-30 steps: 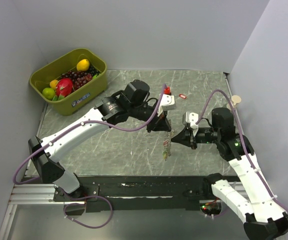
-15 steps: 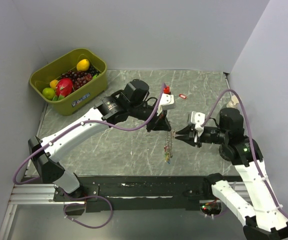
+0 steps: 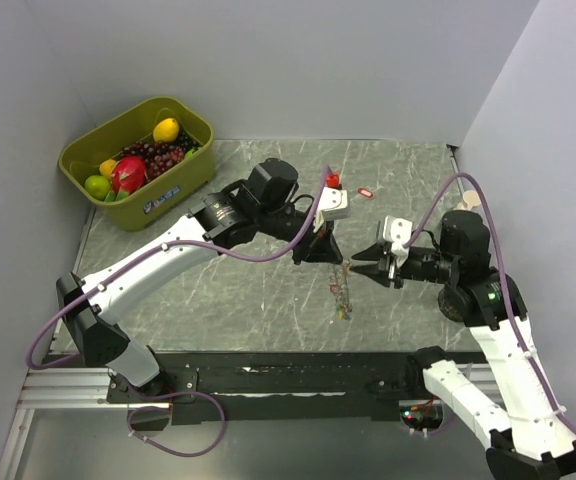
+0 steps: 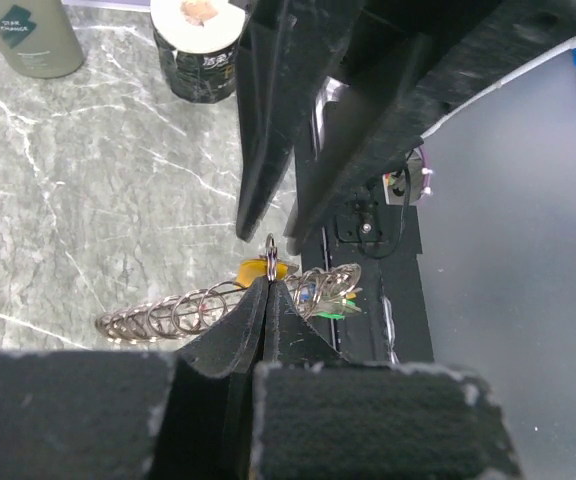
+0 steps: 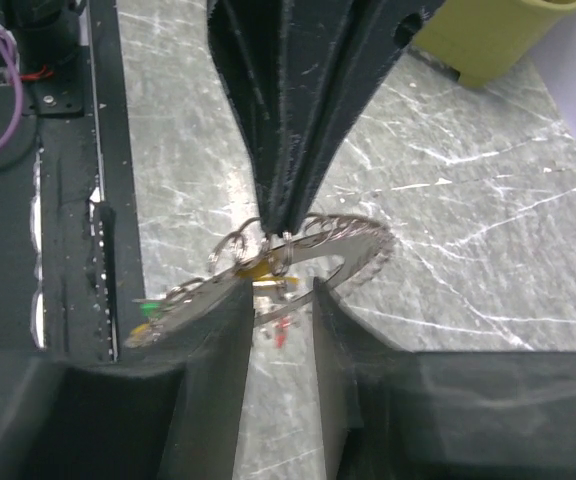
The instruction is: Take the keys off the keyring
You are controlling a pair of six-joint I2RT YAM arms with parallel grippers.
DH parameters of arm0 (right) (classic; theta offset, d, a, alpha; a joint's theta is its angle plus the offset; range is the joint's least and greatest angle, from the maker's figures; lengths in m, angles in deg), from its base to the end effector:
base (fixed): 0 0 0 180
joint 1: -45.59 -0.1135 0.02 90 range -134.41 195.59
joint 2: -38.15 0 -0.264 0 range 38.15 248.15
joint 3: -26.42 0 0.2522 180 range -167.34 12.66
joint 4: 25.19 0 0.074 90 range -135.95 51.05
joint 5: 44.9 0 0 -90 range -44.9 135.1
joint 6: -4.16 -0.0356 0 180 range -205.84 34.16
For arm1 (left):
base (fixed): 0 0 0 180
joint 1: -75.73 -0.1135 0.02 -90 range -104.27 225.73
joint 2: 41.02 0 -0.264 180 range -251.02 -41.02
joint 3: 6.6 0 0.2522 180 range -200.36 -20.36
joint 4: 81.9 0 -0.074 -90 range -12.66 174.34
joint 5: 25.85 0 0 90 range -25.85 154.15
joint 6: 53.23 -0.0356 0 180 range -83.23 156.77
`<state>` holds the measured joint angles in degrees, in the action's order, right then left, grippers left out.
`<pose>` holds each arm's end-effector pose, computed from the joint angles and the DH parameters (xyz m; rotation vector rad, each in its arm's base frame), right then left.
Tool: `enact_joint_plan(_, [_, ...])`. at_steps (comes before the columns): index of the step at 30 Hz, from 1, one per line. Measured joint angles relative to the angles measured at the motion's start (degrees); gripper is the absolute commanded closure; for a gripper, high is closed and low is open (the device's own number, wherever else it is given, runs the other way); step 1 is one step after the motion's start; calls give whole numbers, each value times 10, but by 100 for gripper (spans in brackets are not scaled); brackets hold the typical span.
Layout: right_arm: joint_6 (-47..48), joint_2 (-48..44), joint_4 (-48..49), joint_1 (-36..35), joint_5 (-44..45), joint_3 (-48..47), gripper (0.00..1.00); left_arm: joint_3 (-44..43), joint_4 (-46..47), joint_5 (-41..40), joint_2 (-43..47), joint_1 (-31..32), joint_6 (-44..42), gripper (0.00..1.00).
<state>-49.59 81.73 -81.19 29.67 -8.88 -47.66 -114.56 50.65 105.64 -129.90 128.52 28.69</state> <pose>0.1188 0.0638 0.3826 -1.3071 1.3583 0.6998 0.1879 -0.2864 0.4121 1.4752 1.5728 -1.2140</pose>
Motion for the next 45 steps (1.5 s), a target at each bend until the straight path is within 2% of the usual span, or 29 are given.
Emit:
enact_joint_plan(2, [-2, 3, 7, 0, -1, 0, 92, 0, 0, 3, 0, 0, 0, 99])
enact_joint_plan(5, [-4, 8, 8, 1, -5, 0, 100, 0, 0, 6, 0, 0, 0, 99])
enact_joint_plan(23, [21, 9, 9, -9, -41, 38, 100, 0, -13, 7, 0, -3, 3, 99])
enact_joint_plan(40, [-45, 33, 50, -31, -41, 45, 100, 0, -17, 8, 0, -7, 5, 99])
enact_joint_plan(41, [-45, 33, 49, -31, -41, 45, 99, 0, -17, 8, 0, -7, 5, 99])
enact_joint_plan(42, [-43, 33, 48, -31, -41, 45, 94, 0, -17, 8, 0, -7, 5, 99])
enact_joint_plan(43, [-40, 33, 44, -31, -41, 44, 84, 0, -17, 8, 0, -7, 5, 99])
enact_joint_plan(45, [-33, 31, 37, -31, -42, 42, 75, 0, -17, 8, 0, -7, 4, 99])
